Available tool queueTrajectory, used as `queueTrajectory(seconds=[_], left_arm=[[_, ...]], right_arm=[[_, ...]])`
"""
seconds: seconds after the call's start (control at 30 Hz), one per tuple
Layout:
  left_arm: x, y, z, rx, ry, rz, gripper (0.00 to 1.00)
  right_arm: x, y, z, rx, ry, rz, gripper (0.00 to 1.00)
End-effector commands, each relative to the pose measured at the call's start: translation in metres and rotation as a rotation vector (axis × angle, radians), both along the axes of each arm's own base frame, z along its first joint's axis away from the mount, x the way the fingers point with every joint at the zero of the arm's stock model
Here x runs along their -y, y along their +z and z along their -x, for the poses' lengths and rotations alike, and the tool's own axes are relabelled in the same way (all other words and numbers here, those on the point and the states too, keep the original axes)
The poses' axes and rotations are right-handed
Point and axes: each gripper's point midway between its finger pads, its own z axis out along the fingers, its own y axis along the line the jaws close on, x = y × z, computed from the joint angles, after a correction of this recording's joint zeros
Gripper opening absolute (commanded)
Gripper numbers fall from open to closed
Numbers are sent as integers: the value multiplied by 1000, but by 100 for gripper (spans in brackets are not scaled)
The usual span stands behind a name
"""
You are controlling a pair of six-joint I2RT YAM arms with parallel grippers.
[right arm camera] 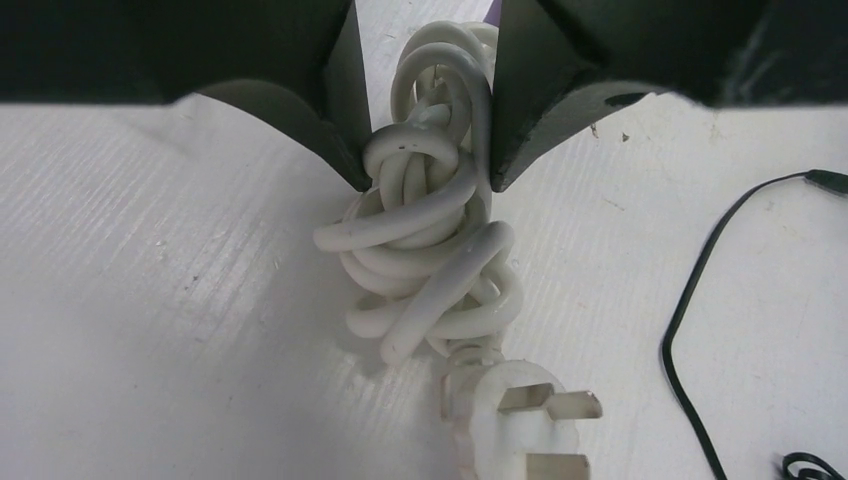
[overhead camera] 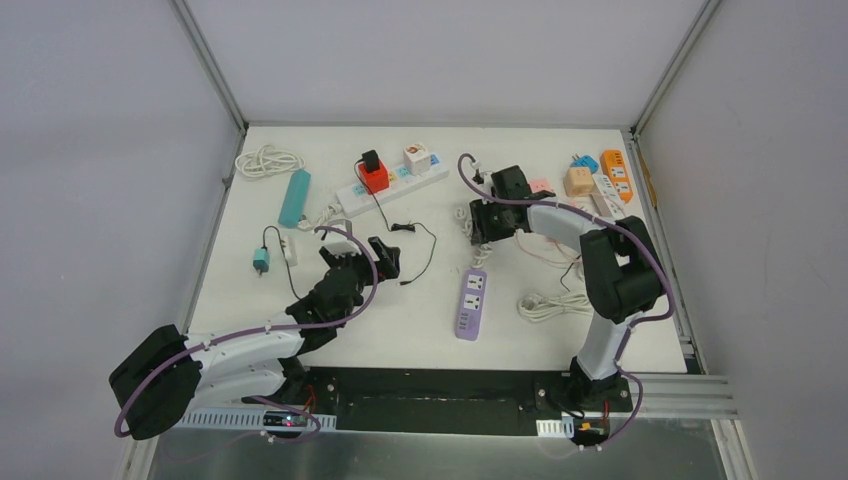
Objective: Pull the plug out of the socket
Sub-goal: Move the socket to the center of the board.
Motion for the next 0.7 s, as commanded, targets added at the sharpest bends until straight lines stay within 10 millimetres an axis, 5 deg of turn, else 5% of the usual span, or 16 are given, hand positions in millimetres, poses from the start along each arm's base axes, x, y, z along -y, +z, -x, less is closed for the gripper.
queueTrajectory(seconds=[0.0,0.3,0.67], left_arm=[[-7,10,-3,33,38,35,90],[-8,10,-1,39,31,41,90],[-9,10,-1,41,35,44,90]], right_arm=[[0,18,-19,91,30,33,32],[8,42,-52,214,108,107,10],[39,61,-133,336,178,205,12]])
